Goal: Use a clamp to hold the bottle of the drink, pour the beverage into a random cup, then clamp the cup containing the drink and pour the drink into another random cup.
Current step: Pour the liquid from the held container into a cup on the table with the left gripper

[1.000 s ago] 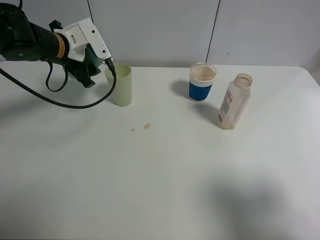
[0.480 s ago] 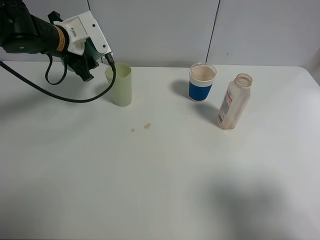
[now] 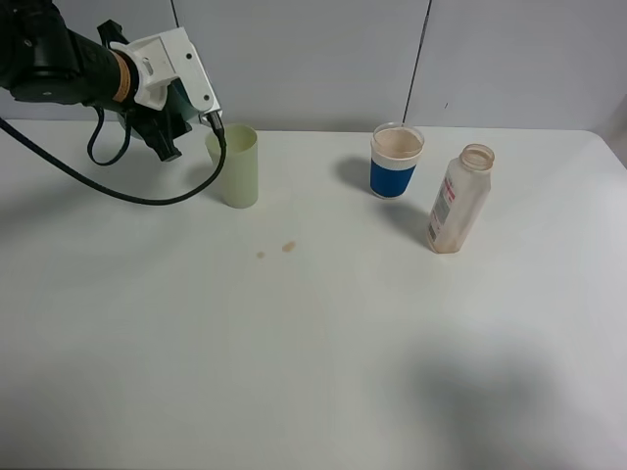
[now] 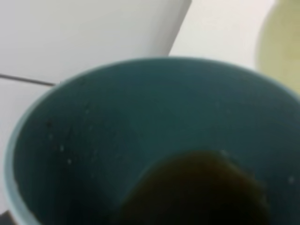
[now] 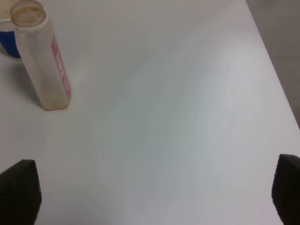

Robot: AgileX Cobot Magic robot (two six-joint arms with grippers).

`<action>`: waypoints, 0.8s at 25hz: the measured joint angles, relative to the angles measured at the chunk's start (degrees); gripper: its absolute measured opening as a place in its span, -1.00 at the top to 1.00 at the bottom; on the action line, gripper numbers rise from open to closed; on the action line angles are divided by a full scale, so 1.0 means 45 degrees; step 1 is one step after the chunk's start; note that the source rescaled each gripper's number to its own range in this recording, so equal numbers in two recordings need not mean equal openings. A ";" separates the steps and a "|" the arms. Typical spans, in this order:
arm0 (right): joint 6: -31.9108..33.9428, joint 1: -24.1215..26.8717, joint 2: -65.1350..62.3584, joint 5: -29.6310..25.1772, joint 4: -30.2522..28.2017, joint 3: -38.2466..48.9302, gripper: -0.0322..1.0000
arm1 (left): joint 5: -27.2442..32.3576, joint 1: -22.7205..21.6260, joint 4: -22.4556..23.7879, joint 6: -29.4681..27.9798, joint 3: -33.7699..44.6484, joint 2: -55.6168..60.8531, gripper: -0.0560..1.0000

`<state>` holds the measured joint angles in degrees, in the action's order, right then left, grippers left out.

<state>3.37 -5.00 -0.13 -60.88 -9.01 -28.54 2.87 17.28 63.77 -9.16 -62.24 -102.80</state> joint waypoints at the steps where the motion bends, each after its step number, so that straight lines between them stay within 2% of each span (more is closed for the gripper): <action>1: 0.0000 0.0000 0.0000 0.0000 0.0000 0.0000 -1.00 | 0.0000 0.0037 0.0063 0.0032 0.0000 0.0000 0.87; 20: 0.0000 0.0000 0.0000 0.0000 0.0000 0.0000 -1.00 | 0.0548 0.0649 0.0989 0.0179 0.0000 0.0000 0.87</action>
<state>3.37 -5.00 -0.13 -60.88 -9.01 -28.54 5.34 20.20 68.22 -8.36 -62.24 -102.80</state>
